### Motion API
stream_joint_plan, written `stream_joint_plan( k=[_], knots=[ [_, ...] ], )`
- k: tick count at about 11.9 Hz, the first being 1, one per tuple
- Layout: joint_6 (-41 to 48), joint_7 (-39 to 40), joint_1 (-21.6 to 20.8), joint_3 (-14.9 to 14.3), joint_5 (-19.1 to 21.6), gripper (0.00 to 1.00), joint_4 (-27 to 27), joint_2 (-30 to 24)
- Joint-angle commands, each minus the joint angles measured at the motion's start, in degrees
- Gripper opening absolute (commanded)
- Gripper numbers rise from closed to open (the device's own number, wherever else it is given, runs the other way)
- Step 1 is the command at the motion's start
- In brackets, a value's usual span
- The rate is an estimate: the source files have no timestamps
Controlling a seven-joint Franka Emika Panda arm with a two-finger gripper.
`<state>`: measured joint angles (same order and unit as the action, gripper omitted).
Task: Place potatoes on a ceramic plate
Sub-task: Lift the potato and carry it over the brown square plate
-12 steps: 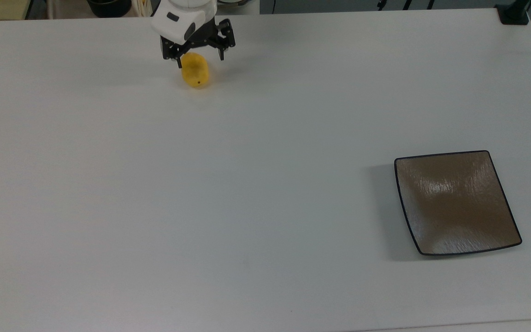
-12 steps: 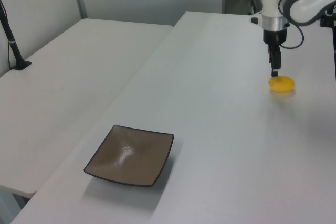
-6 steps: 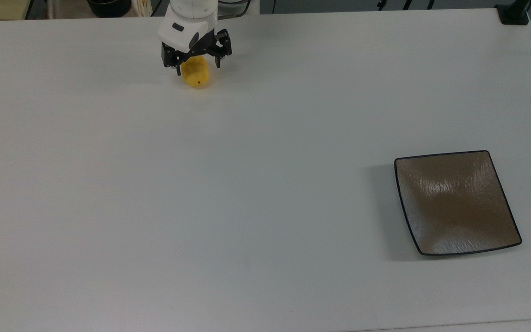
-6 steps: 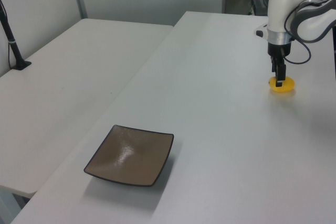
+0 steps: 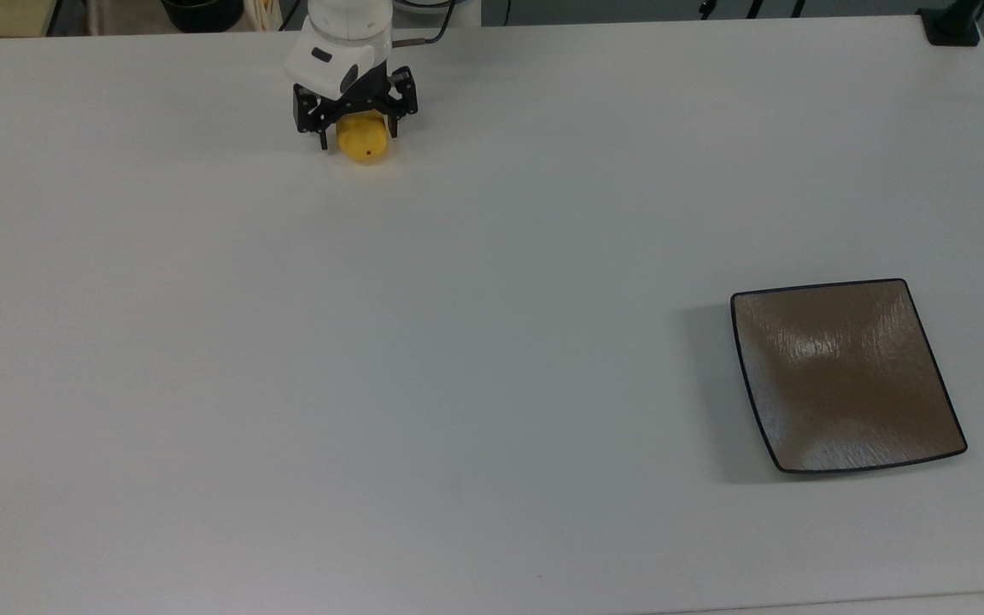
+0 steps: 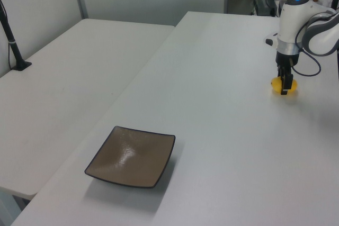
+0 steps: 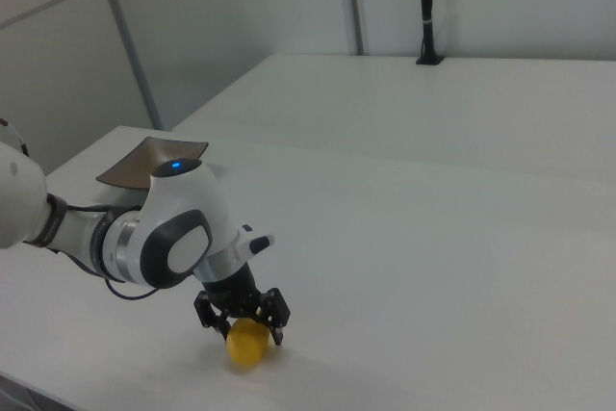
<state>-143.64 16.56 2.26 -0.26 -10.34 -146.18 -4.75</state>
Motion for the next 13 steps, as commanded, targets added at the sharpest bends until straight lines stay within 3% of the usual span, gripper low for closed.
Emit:
stream_joint_plan(
  k=[1,2,4,5,7,11,13],
  knots=[
    [-2.7,0.8,0.4,-0.4,-0.9,0.61,-1.3,-0.2],
    [-2.5,0.8,0.4,-0.6,-0.9,0.34,-1.4,-0.3],
    [-2.3,0.6,0.4,-0.7,-0.7,0.05,-1.2,-0.7],
    [-0.3,0.1,0.4,-0.8,-0.6,0.00,-0.8,-1.2],
    [4.3,-1.0,-0.2,-0.8,-0.4,0.00,1.3,-2.6],
    [19.5,-2.9,-4.2,-0.6,0.3,0.00,15.9,-2.0],
    [29.7,-2.9,-6.6,-0.5,2.6,0.00,27.1,1.6]
  ],
)
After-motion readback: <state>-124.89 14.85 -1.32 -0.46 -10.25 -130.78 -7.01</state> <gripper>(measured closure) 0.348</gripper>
